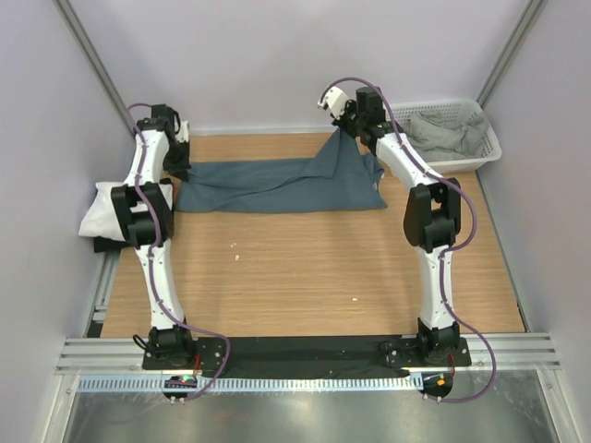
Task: Fold and stack the t-shirts
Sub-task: Fold the tshirt
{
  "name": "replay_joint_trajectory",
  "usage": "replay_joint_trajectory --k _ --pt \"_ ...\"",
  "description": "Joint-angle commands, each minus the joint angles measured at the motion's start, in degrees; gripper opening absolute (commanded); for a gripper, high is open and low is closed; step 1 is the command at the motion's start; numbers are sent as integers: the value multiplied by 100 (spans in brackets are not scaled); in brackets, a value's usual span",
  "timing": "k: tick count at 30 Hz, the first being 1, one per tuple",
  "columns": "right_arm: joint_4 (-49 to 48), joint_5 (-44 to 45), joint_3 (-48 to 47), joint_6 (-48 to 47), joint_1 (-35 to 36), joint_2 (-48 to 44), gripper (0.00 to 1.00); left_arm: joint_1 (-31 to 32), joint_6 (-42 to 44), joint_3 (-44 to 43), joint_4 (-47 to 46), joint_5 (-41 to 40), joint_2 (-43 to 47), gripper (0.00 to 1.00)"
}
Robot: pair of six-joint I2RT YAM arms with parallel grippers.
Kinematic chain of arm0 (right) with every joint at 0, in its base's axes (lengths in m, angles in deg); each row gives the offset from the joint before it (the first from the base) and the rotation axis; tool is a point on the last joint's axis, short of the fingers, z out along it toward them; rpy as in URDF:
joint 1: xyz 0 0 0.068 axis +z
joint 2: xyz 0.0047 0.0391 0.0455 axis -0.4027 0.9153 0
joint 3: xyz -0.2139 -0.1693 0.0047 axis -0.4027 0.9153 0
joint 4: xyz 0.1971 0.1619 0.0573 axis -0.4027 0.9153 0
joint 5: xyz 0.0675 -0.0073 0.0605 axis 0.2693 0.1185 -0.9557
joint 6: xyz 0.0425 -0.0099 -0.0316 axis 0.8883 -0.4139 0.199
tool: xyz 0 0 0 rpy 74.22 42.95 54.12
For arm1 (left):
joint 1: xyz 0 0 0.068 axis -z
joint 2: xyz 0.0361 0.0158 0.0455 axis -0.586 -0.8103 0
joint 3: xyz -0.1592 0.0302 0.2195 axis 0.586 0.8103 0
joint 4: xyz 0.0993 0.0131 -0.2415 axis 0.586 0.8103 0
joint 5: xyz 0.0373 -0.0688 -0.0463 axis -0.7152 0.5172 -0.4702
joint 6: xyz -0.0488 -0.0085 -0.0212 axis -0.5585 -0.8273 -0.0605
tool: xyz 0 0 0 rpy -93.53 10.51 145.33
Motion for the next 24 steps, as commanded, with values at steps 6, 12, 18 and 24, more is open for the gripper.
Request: replay_joint_trajectory --k 6,12,18,24 --pt "-408 173 -475 100 -13 315 1 18 -69 -394 -272 -509 -176 0" --pt "-707 462 -413 223 -13 307 3 79 -86 -403 -289 -676 -88 25" --pt "-1085 788 -334 767 22 -148 45 176 -148 -465 -429 -658 482 70" --pt "-937 631 -44 1390 102 -756 56 228 -156 96 -518 499 1326 79"
